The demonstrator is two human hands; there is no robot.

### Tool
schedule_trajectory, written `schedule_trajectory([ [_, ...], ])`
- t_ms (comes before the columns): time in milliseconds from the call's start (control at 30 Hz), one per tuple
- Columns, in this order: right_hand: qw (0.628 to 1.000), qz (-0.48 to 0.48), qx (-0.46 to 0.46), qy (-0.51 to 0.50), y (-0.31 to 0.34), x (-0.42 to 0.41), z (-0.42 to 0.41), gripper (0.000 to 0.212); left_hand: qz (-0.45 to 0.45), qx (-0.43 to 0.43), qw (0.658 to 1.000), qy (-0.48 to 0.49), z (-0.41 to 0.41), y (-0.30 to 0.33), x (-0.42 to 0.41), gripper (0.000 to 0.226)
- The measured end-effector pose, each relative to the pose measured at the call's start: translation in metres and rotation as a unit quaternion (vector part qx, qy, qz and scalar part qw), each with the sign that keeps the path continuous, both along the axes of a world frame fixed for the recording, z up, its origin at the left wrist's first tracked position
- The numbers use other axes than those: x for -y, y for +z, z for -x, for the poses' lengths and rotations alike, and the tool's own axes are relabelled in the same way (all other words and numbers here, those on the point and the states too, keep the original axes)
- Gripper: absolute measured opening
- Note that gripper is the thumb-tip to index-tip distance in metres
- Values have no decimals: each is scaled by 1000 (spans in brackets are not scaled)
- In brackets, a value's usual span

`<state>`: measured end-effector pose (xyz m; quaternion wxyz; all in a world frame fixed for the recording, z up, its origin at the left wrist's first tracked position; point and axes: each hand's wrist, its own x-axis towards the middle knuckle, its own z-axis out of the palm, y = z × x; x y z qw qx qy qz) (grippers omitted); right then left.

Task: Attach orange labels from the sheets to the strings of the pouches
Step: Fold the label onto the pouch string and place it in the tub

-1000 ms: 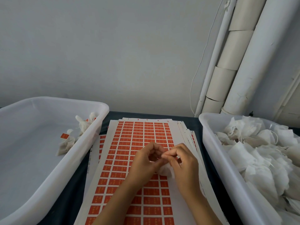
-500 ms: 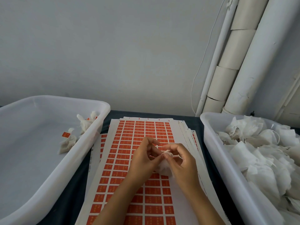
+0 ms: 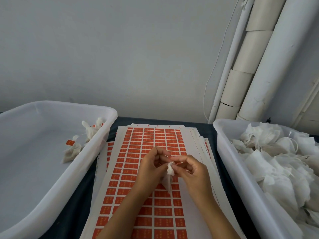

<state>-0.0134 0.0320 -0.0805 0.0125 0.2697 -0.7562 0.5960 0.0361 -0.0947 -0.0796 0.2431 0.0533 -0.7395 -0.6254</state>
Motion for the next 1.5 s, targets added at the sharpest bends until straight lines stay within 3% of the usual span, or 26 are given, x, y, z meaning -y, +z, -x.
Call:
schedule_trajectory([
  [500, 1000, 6, 8, -30, -2, -4, 2, 8, 26, 13, 999, -33, 1, -1, 5, 25],
  [633, 997, 35, 3, -65, -2, -3, 3, 9, 80, 29, 988, -129, -4, -3, 1, 18],
  [700, 996, 48, 4, -72, -1, -4, 4, 10, 98, 34, 980, -168, -6, -5, -3, 27],
  [767, 997, 44, -1, -69, -1, -5, 4, 11, 141, 35, 979, -140, -5, -6, -7, 37],
  [833, 997, 27, -17, -65, 0, -6, 3, 11, 171, 25, 981, -84, -3, -6, -7, 31],
  [967, 989, -71, -120, -55, 4, -12, 5, 5, 130, 22, 991, -32, -1, -3, -4, 9],
  [1100, 953, -193, -231, -24, 5, -16, 7, 17, 118, 28, 992, -29, 0, -3, -1, 9],
  [1200, 935, -251, -250, 7, 4, -17, 8, 19, 125, 29, 992, -19, 2, -4, -1, 12],
  [1500, 938, -186, -273, -100, 8, -16, 3, 12, 140, 23, 990, 15, 2, -5, -5, 16],
])
